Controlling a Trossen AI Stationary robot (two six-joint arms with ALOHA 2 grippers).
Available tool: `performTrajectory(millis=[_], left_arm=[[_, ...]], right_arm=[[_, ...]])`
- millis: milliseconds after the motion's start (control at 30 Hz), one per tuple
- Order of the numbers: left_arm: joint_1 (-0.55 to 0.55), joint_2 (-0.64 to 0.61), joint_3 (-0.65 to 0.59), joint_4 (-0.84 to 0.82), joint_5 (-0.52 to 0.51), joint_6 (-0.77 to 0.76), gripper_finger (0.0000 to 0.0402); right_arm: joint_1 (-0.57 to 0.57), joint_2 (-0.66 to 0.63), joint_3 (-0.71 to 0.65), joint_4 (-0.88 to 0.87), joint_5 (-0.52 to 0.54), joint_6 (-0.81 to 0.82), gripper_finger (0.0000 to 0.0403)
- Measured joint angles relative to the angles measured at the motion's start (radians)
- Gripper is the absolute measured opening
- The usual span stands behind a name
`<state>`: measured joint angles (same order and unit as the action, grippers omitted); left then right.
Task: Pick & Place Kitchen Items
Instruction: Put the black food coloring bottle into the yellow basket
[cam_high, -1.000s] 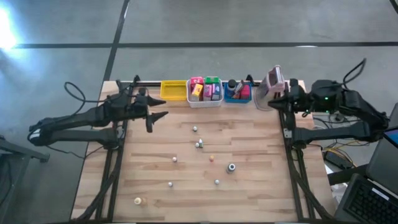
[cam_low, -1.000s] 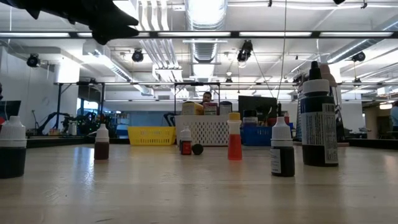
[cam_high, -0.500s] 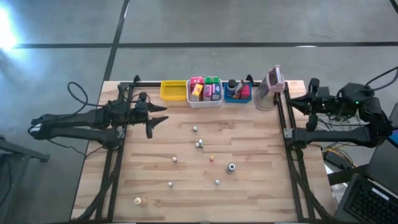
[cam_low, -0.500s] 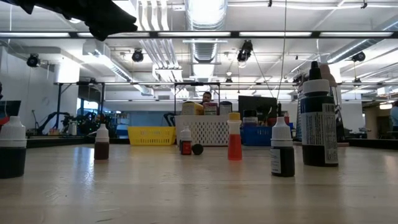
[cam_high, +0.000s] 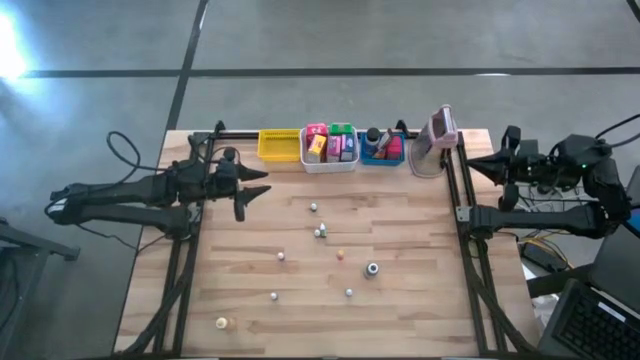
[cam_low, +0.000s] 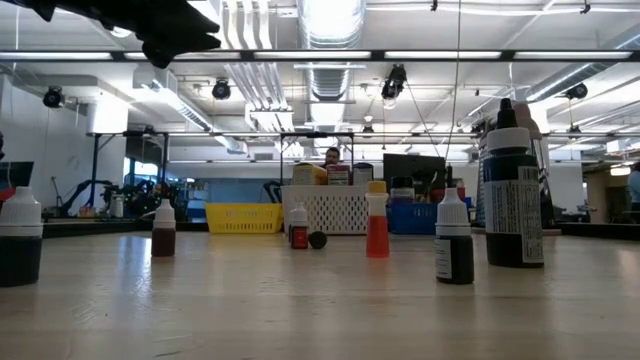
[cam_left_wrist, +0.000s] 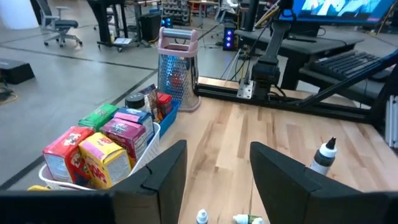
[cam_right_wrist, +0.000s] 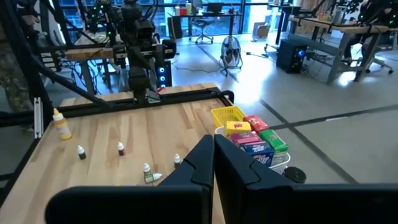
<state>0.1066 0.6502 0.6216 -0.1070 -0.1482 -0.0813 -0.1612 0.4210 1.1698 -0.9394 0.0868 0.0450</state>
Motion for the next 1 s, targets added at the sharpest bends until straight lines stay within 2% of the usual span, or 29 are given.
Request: performTrajectory(millis=[167,267,433,633,1000], left_arm=[[0.0,0.0,0.003,-0.011,0.004,-0.029,0.0181],[0.0,0.001,0.015,-0.074,0.064,-0.033,0.0185],[-0.001,0.026,0.068,-0.199,0.094,-0.044,0.0218],[-0.055,0.093,0.1,-0.2,0.099,0.074,0.0256],[-0.1,0.166,0.157,-0.22,0.075,0.084,0.0243]], right_arm=[[0.0,0.0,0.0,0.0,0.0,-0.001,0.0008],[0.0,0.0,0.0,0.0,0.0,0.004,0.0008],[0.0,0.0,0.0,0.0,0.0,0.001,0.0008],[0.0,0.0,0.0,0.0,0.0,0.001,0.0008],[0.0,0.0,0.0,0.0,0.001,0.0,0.0008]])
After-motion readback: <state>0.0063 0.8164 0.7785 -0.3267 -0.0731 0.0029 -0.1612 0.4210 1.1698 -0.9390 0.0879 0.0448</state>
